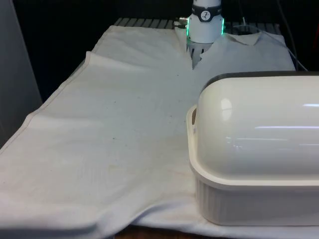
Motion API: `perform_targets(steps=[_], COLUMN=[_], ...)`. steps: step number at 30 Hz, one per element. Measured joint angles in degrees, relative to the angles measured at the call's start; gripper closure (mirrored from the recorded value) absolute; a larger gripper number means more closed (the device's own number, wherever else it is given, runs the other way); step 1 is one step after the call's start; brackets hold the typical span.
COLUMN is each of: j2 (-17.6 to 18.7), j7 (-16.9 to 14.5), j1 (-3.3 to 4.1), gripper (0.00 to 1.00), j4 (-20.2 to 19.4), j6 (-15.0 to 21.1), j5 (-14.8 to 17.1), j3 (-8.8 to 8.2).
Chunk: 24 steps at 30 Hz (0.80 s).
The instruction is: Open the lid, then close it.
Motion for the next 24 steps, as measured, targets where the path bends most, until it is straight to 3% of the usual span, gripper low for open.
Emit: perform_targets(steps=[4,5,7,12,14,15,18,24], j2=[0.0,0.0,0.0,0.0,0.0,0.0,0.0,-0.1], j7=[0.0,0.0,0.0,0.0,0.0,0.0,0.0,0.1], j1=[0.00,0.00,0.00,0.00,0.00,0.00,0.00,0.00], gripper=[0.23,0.23,0.43,0.70,0.86,0.86,1.00,1.00], j4=[0.0,0.0,0.0,0.0,0.0,0.0,0.0,-0.3], j6=[0.0,0.0,0.0,0.0,0.0,0.0,0.0,0.1], j5=[0.0,0.0,0.0,0.0,0.0,0.0,0.0,-0.2], j3=[-0.06,-0.06,-0.06,-0.06,-0.06,-0.06,-0.06,0.06])
